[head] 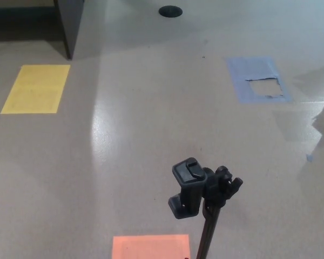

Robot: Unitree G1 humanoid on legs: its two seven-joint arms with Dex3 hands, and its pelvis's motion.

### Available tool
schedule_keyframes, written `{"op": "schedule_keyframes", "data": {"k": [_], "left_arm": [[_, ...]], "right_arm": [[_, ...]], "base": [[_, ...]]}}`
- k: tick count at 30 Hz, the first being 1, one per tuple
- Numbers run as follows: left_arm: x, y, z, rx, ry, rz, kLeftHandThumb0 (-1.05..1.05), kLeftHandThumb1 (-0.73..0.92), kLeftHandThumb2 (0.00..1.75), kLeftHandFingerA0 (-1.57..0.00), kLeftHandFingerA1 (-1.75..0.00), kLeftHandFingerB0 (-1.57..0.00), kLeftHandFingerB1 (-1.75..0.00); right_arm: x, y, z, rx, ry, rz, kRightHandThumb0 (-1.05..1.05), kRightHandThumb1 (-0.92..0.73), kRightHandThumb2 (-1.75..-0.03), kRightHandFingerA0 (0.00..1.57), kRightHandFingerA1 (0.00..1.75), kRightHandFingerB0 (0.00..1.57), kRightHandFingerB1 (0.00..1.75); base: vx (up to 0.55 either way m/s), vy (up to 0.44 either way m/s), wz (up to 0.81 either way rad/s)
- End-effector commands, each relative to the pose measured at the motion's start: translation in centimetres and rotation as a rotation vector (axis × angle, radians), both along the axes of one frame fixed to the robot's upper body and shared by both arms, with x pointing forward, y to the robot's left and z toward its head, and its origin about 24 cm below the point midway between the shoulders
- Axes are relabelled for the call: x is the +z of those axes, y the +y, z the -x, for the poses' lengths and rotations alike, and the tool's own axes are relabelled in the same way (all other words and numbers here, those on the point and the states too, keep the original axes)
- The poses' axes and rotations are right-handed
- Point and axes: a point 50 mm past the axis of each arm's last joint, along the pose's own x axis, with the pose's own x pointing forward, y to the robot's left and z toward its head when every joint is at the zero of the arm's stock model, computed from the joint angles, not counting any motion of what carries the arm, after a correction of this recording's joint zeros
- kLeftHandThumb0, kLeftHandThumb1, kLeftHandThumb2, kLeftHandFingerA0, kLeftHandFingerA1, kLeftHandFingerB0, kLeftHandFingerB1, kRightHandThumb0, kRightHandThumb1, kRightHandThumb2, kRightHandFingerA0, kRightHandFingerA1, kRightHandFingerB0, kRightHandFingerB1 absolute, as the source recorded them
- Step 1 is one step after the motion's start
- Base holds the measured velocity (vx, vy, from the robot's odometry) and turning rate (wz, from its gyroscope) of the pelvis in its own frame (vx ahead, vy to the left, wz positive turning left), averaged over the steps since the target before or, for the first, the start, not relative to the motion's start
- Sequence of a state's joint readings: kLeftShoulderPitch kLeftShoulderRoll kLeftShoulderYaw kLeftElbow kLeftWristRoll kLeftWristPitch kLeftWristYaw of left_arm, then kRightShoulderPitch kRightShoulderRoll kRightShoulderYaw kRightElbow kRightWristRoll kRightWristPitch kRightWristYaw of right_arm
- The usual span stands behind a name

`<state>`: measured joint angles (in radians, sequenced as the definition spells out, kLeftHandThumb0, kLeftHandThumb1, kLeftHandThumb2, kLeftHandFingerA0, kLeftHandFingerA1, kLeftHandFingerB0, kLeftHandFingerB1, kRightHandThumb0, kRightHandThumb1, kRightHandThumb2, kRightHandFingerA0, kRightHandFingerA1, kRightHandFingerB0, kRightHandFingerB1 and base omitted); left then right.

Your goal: A phone stand is kept on the floor and the robot uses both its hands to grab it and uses its left hand to extend the phone stand by pulling it upwards

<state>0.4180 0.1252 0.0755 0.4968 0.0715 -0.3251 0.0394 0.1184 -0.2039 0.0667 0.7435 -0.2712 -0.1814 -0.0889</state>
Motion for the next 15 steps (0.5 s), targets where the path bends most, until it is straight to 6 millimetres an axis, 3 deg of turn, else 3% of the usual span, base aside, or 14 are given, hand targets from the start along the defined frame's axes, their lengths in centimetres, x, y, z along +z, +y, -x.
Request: {"op": "schedule_keyframes", "data": {"k": [1,2,3,4,5,7,8,9,10,11,12,15], "left_arm": [[8.5,0.2,-0.9,-0.081,-0.677,-0.081,-0.89,0.71,0.7,-0.42,-0.36,-0.36,-0.34],[8.6,0.1,-0.9,-0.078,-0.681,-0.065,-0.91,0.62,1.02,-0.4,-0.48,-0.25,-0.4],[8.6,0.0,-0.8,-0.076,-0.684,-0.053,-0.91,0.62,1.02,-0.4,-0.48,-0.25,-0.4],[8.9,-0.2,-0.7,-0.074,-0.714,0.03,-0.91,0.52,0.93,-0.33,-0.42,-0.34,-0.42],[9.1,-0.4,-0.6,-0.08,-0.731,0.071,-0.95,0.52,0.9,-0.33,-0.4,-0.35,-0.4],[9.8,-1.2,-0.6,-0.105,-0.759,0.121,-1.02,0.55,0.88,-0.32,-0.36,-0.36,-0.38],[9.9,-1.5,-0.7,-0.113,-0.769,0.13,-1.02,0.55,0.88,-0.32,-0.36,-0.36,-0.38],[10.3,-2.2,-0.8,-0.138,-0.789,0.143,-1.01,0.54,0.88,-0.29,-0.34,-0.37,-0.38],[10.9,-3.2,-1.2,-0.173,-0.821,0.155,-0.86,0.45,0.85,-0.28,-0.39,-0.27,-0.38],[11.6,-4.3,-1.5,-0.21,-0.857,0.167,-0.86,0.45,0.85,-0.28,-0.39,-0.27,-0.38],[12.2,-5.2,-1.8,-0.237,-0.879,0.185,-0.86,0.52,0.58,-0.31,-0.3,-0.34,-0.33],[13.8,-7.3,-2.4,-0.315,-0.928,0.244,-0.84,0.53,0.58,-0.29,-0.3,-0.31,-0.31]], "right_arm": [[5.1,0.6,-2.6,0.202,-0.454,0.084,-1.05,-0.63,-0.66,0.0,0.36,0.0,0.12],[5.2,0.6,-2.6,0.201,-0.456,0.057,-1.05,-0.63,-0.66,0.0,0.3,0.0,0.08],[5.3,0.6,-2.7,0.203,-0.456,0.041,-1.05,-0.63,-0.66,0.0,0.3,0.0,0.08],[5.7,1.3,-2.8,0.231,-0.481,0.03,-0.97,-0.59,-1.06,0.0,0.43,0.0,0.41],[5.9,1.9,-2.8,0.247,-0.5,0.017,-1.05,-0.65,-0.66,0.0,0.35,0.0,0.0],[6.1,3.0,-3.1,0.285,-0.534,0.0,-1.05,-0.59,-0.63,0.0,0.37,0.0,0.0],[6.2,3.3,-3.2,0.294,-0.538,-0.004,-1.05,-0.59,-0.63,0.0,0.37,0.0,0.0],[6.3,3.9,-3.4,0.32,-0.547,-0.006,-0.91,-0.54,-1.02,0.0,0.44,0.0,0.43],[6.4,4.8,-3.6,0.345,-0.554,-0.011,-0.9,-0.55,-1.02,0.0,0.43,0.0,0.43],[6.5,5.7,-3.8,0.367,-0.558,-0.018,-0.9,-0.55,-1.02,0.0,0.43,0.0,0.43],[6.6,6.3,-4.0,0.387,-0.56,-0.027,-0.89,-0.55,-1.02,0.0,0.41,0.0,0.4],[6.7,7.7,-4.5,0.433,-0.569,-0.028,-0.93,-0.59,-1.04,0.0,0.39,0.0,0.38]], "base": [[0.0,0.0,0.0],[0.0,0.0,0.0],[0.0,0.0,0.0],[0.0,0.0,0.0],[0.0,0.0,0.0],[0.0,0.0,0.0],[0.0,0.0,0.0],[0.0,0.0,0.0],[0.0,0.0,0.0],[0.0,0.0,0.0],[0.0,0.0,0.0],[0.0,0.0,0.0]]}}
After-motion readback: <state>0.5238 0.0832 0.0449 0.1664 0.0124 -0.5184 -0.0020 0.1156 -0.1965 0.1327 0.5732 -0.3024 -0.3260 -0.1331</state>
